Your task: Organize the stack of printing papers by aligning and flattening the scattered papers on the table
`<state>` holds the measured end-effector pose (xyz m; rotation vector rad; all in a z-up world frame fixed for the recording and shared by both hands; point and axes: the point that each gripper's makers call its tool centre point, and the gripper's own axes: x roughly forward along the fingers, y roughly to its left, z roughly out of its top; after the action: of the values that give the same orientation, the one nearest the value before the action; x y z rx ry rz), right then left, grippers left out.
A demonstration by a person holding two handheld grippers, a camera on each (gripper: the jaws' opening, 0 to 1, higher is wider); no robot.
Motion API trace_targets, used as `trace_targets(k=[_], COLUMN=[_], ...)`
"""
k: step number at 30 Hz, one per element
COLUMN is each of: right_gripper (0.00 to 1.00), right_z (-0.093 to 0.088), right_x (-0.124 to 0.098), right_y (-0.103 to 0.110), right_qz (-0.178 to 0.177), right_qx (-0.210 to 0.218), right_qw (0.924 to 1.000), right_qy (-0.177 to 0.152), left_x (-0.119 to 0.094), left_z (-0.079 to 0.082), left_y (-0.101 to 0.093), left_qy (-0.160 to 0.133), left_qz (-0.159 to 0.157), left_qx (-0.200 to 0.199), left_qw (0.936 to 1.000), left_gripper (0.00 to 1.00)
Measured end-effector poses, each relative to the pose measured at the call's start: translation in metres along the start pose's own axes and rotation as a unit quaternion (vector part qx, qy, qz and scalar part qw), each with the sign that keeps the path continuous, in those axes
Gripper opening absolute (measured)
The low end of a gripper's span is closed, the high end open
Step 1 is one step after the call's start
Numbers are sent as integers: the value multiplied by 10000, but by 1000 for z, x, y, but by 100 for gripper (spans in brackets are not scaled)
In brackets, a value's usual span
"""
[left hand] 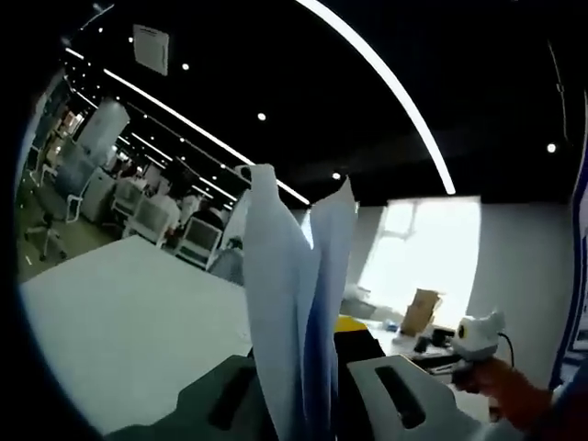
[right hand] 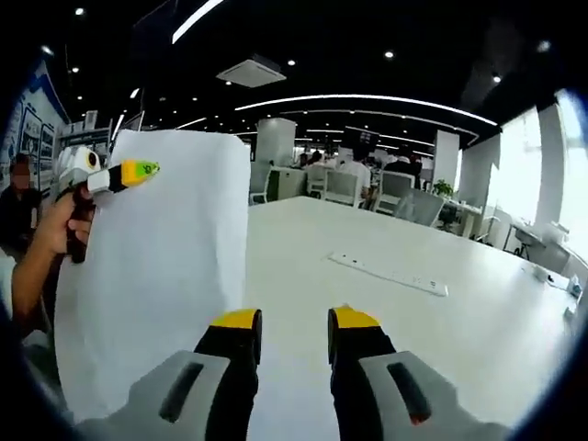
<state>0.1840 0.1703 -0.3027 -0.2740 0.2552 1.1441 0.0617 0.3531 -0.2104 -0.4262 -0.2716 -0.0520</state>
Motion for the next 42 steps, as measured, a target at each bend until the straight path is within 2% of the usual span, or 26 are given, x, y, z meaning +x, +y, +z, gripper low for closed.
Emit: trace_targets(k=[4,6,8,9,11,14,16,21,22,24,25,26,27,28,30,32,37,40,42], right_gripper=[25,25,25,25,25,26,26,28,28,25,25,23,21,21,24,29,34,46,54], right_z=[-3,-11,-17,-20,-27,-34,-40,-47,-49,-57,-62,-62,-60,-58,-59,-62,-67,-72,-76], right_x=[-11,-16,-18,-20,-22,-24,-24,-23,-22,-21,-21,-19,-18,-18,-18,-18,-22,-25,-26], right_y=[1,2,4,5,4,3,6,15,17,14,14,19,29,34,31,31,27,28,30], right_qz=[-29,-2,83,120,82,72,198,272,314,264,168,243,465,605,482,410,455,588,752], right_qx=[46,-4,14,1,-90,-40,100,217,145,-837,-823,-660,-387,-310,-425,-723,-576,-540,-358], right_qw=[10000,9999,9998,9996,9994,9992,9987,9982,9982,9937,9930,9943,9959,9961,9964,9948,9951,9944,9932], right_qy=[37,130,196,238,326,398,457,489,491,701,834,796,676,565,551,582,664,690,816], left_x=[-7,-11,-16,-20,-27,-36,-43,-63,-65,-70,-73,-77,-80,-83,-89,-94,-109,-118,-121], left_z=[5,7,9,9,10,14,19,45,49,56,59,62,64,66,67,67,74,77,80], left_y=[1,1,1,2,1,9,10,10,9,6,4,2,3,4,6,10,20,22,23], left_qy=[13,11,-24,22,46,45,36,-129,-156,-138,-145,-177,-212,-221,-219,-203,-241,-234,-230], left_qz=[-45,-106,-107,-69,-46,62,71,223,268,244,222,216,245,280,305,382,518,580,567], left_qx=[-79,-377,-298,-39,60,119,78,169,264,322,311,322,353,393,392,448,369,386,323], left_qw=[10000,9992,9995,10000,10000,9999,9999,9995,9992,9991,9992,9991,9988,9986,9985,9981,9977,9973,9976], left_gripper=[6,6,6,6,6,6,6,6,6,6,6,6,6,6,6,6,6,6,6])
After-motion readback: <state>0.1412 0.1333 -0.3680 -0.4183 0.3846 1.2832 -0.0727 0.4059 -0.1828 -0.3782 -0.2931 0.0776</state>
